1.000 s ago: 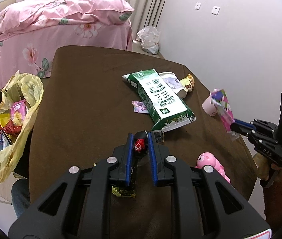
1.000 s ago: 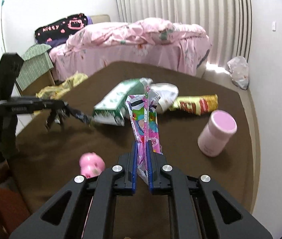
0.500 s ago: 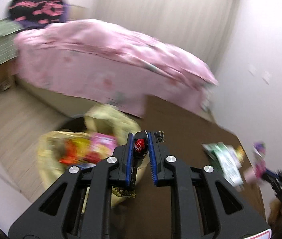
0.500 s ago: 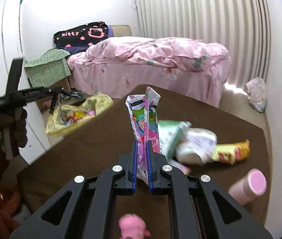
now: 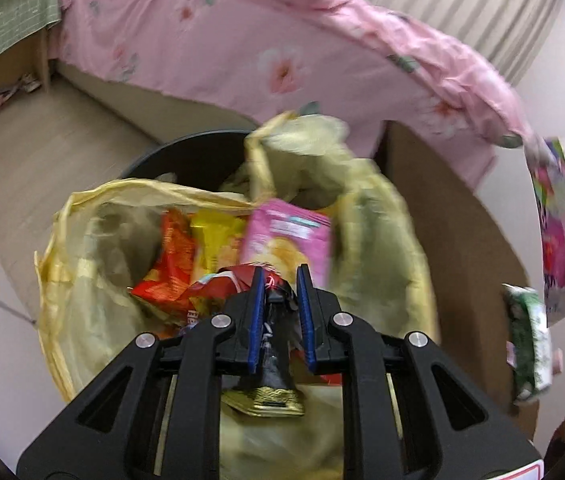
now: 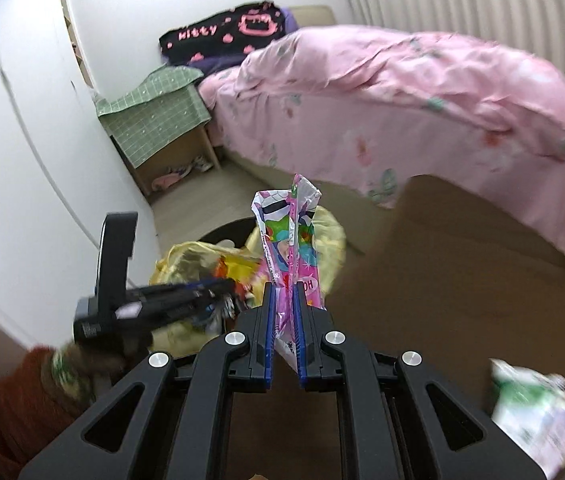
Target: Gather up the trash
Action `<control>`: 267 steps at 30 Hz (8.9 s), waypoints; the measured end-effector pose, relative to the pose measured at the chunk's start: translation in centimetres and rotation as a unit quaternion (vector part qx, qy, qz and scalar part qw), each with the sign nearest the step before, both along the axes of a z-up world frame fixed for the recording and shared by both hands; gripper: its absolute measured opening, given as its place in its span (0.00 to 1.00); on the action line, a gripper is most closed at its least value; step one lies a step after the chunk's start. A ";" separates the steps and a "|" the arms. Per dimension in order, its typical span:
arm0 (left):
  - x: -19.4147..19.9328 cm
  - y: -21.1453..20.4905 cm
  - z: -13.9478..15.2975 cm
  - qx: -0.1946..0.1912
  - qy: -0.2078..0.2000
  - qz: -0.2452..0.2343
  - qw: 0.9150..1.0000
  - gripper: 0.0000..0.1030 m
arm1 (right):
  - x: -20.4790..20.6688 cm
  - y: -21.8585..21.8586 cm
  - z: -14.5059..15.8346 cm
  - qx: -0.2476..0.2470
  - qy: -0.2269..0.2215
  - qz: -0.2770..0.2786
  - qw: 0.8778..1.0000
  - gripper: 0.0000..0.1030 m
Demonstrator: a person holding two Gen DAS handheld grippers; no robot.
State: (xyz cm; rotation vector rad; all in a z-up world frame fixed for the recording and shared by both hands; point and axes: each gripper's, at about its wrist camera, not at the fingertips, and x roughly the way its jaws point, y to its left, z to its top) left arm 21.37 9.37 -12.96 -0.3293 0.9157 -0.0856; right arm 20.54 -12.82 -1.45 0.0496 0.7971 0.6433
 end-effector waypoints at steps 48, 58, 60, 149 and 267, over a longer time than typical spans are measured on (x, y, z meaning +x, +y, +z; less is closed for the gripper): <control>-7.2 -13.3 9.3 0.004 -0.159 -0.205 0.966 0.50 | -14.4 -19.6 -0.9 -0.114 -0.092 -0.261 0.954 0.50; -7.8 -24.1 6.7 0.015 -0.104 -0.341 0.934 0.50 | -18.8 -25.6 -4.4 -0.070 -0.052 -0.316 0.945 0.50; -8.3 -24.8 6.6 0.019 -0.106 -0.345 0.932 0.50 | -18.4 -25.1 -5.1 -0.079 -0.052 -0.299 0.949 0.50; -5.3 -39.8 3.7 0.169 -0.111 -0.453 0.868 0.15 | -26.9 -27.3 -10.5 -0.067 0.000 -0.291 0.954 0.14; -4.9 4.5 1.1 -0.021 -0.038 0.031 0.999 0.14 | 5.2 8.6 -7.6 -0.058 0.081 -0.037 0.994 0.15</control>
